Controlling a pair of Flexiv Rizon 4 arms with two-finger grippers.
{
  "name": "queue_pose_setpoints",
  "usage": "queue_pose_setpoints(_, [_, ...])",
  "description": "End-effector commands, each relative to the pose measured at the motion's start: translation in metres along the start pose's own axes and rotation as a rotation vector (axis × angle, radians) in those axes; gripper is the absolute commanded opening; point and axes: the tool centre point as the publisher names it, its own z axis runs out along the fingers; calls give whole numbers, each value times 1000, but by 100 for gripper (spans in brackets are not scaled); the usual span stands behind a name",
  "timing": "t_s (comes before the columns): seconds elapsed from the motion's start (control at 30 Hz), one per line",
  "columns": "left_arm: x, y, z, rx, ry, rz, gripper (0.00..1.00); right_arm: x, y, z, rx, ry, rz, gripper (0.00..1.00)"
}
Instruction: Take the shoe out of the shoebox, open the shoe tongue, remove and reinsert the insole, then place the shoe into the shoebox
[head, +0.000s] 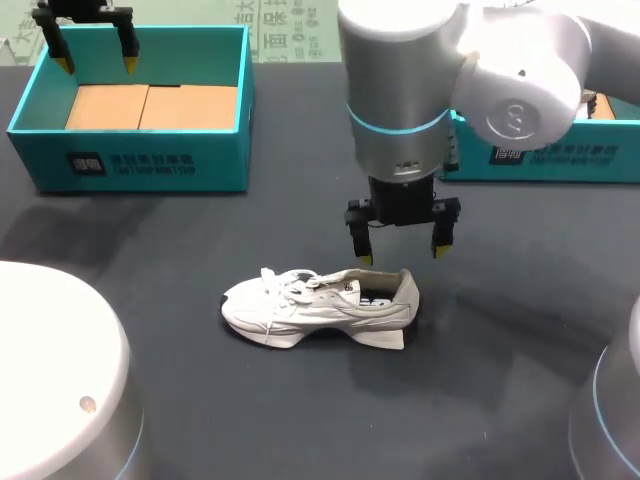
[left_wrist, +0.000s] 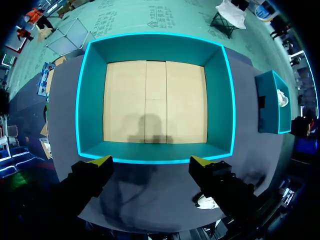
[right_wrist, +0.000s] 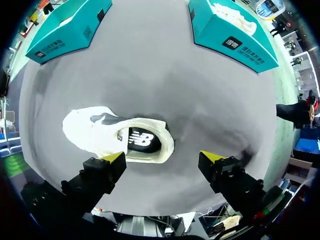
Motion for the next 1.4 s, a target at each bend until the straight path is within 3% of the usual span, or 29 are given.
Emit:
queue_pose_setpoints(0.03, [0, 0, 0, 0, -1, 0, 100, -27, -6, -5, 3, 427, -214, 100])
queue_pose_setpoints(0.33, [0, 0, 0, 0, -1, 0, 100, -27, -6, -5, 3, 427, -214, 100])
queue_pose_setpoints(0.53, [0, 0, 0, 0, -1, 0, 100, -48, -14, -1, -280, 648, -569, 100])
queue_pose_setpoints(0.67, [0, 0, 0, 0, -1, 0, 100, -57, -11, 3, -373, 782, -914, 100])
queue_pose_setpoints(0.73, [0, 0, 0, 0, -1, 0, 100, -61, -10, 11, -354, 863, -1062, 100])
queue_pose_setpoints(1.13, [0, 0, 0, 0, -1, 0, 100, -61, -10, 11, -354, 863, -1062, 100])
queue_pose_setpoints(1.2, [0, 0, 0, 0, -1, 0, 100, -63, -10, 17, -453, 901, -1174, 100])
queue_pose_setpoints(1.33, [0, 0, 0, 0, -1, 0, 100, -69, -8, 41, -548, 826, -1266, 100])
queue_pose_setpoints(1.4, [0, 0, 0, 0, -1, 0, 100, -74, -10, 51, -642, 809, -1302, 100])
